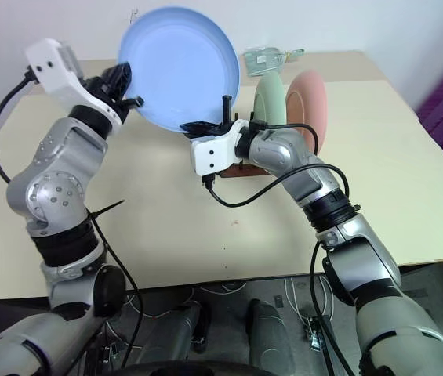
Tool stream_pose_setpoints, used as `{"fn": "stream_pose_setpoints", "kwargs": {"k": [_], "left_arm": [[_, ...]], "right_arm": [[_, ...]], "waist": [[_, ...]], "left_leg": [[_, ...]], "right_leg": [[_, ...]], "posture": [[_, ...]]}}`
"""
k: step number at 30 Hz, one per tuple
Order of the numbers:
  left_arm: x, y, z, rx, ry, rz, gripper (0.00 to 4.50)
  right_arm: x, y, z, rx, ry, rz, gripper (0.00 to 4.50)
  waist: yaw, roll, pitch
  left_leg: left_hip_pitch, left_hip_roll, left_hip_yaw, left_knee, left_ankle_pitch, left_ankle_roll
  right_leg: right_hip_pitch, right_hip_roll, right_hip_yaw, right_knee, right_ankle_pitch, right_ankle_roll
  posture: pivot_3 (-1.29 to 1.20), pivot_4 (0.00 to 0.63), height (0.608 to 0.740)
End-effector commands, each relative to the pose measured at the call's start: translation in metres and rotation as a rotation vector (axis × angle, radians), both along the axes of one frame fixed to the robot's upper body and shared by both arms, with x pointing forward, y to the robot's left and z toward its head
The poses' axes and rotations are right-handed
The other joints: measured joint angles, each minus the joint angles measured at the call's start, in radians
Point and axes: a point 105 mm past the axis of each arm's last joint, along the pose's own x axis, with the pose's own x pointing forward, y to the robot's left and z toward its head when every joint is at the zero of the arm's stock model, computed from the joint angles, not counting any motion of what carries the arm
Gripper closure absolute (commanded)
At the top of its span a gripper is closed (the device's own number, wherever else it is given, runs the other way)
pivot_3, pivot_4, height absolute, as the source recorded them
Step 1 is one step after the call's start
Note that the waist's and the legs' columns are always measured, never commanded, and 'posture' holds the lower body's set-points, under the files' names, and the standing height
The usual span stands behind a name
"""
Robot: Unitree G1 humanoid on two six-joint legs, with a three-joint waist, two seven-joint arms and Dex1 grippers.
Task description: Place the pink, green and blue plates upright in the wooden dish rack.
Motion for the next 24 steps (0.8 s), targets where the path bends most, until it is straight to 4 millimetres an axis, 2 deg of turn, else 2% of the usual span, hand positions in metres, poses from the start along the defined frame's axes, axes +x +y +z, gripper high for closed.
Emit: {"fn": "stream_pose_setpoints", "kwargs": {"k": [1,2,3,5,7,9,11,13,14,17,21,24], "left_arm": [[-0.014,0.046,0.025,-0.155,-0.122,0.171,1.44],[-0.018,0.07,0.025,-0.085,-0.13,0.287,0.87],[-0.02,0.091,0.022,0.025,-0.11,0.396,0.87],[-0.02,0.113,0.011,0.277,-0.037,0.523,0.87],[-0.009,0.113,-0.02,0.527,0.084,0.501,0.87],[-0.002,0.108,-0.054,0.635,0.187,0.399,0.87],[-0.002,0.088,-0.084,0.744,0.222,0.248,0.87],[-0.011,0.051,-0.117,0.878,0.228,0.023,0.87],[-0.019,0.033,-0.13,0.883,0.216,-0.093,0.87],[-0.045,-0.012,-0.161,0.898,0.216,-0.392,0.87],[-0.063,-0.038,-0.168,0.863,0.195,-0.57,0.87],[-0.062,-0.043,-0.163,0.837,0.169,-0.578,0.87]], "right_arm": [[-0.005,0.0,0.023,0.092,-0.047,0.019,4.5],[-0.009,0.002,0.032,0.172,-0.009,0.038,4.5],[-0.015,0.004,0.044,0.261,0.027,0.073,4.5],[-0.026,0.005,0.065,0.41,0.097,0.147,4.5],[-0.043,0.005,0.085,0.557,0.232,0.268,4.5],[-0.055,0.001,0.103,0.689,0.374,0.358,4.5],[-0.061,-0.007,0.12,0.851,0.595,0.441,4.5],[-0.069,-0.016,0.13,0.955,0.844,0.539,4.5],[-0.071,-0.02,0.132,0.977,0.927,0.565,4.5],[-0.053,-0.027,0.128,1.124,1.128,0.494,4.5],[-0.043,-0.03,0.113,1.215,1.22,0.398,4.5],[-0.034,-0.033,0.103,1.274,1.244,0.322,4.5]], "waist": [[-0.005,0.0,0.0],[-0.007,0.0,0.0],[-0.013,0.0,0.0],[-0.029,0.001,0.0],[-0.028,0.001,0.0],[-0.018,0.001,0.0],[-0.012,0.001,0.0],[-0.005,0.0,0.0],[-0.003,0.0,0.0],[-0.003,0.001,0.0],[-0.007,0.003,0.0],[-0.012,0.004,-0.001]], "left_leg": [[0.001,0.0,0.0,-0.001,0.0,0.0],[0.001,0.0,0.0,-0.001,0.0,0.0],[0.001,0.0,0.0,-0.002,0.001,0.001],[0.002,0.0,0.001,-0.004,0.003,0.0],[0.002,0.0,0.001,-0.006,0.004,0.0],[0.002,0.0,-0.001,-0.007,0.002,0.002],[0.003,-0.001,-0.004,-0.006,-0.001,0.004],[0.002,-0.001,-0.004,-0.006,-0.002,0.003],[0.002,-0.001,-0.005,-0.007,-0.002,0.003],[0.002,0.0,-0.004,-0.009,-0.002,0.003],[0.002,0.002,-0.004,-0.017,-0.001,0.0],[0.002,0.005,-0.004,-0.018,0.002,0.002]], "right_leg": [[0.0,0.0,0.0,0.0,0.0,0.0],[0.0,0.0,0.0,0.0,0.0,0.0],[0.0,0.0,0.001,0.0,0.0,0.0],[-0.002,0.001,0.002,0.002,0.001,-0.001],[-0.003,0.002,0.003,0.003,0.001,-0.002],[-0.002,0.001,0.003,0.002,0.001,-0.002],[-0.002,0.001,0.003,0.001,0.001,-0.002],[-0.002,0.001,0.003,0.001,0.002,-0.003],[-0.002,0.0,0.004,0.001,0.001,-0.004],[-0.003,-0.002,0.005,0.0,0.0,-0.008],[-0.008,0.0,0.005,0.0,-0.001,-0.015],[-0.01,0.002,0.005,0.003,-0.002,-0.017]], "posture": [[0.0,0.15,0.731],[0.0,0.15,0.731],[0.0,0.15,0.731],[0.0,0.15,0.731],[0.0,0.15,0.731],[0.0,0.15,0.731],[0.0,0.15,0.731],[0.0,0.15,0.731],[0.0,0.15,0.731],[0.0,0.15,0.731],[0.0,0.15,0.731],[0.0,0.15,0.731]]}}
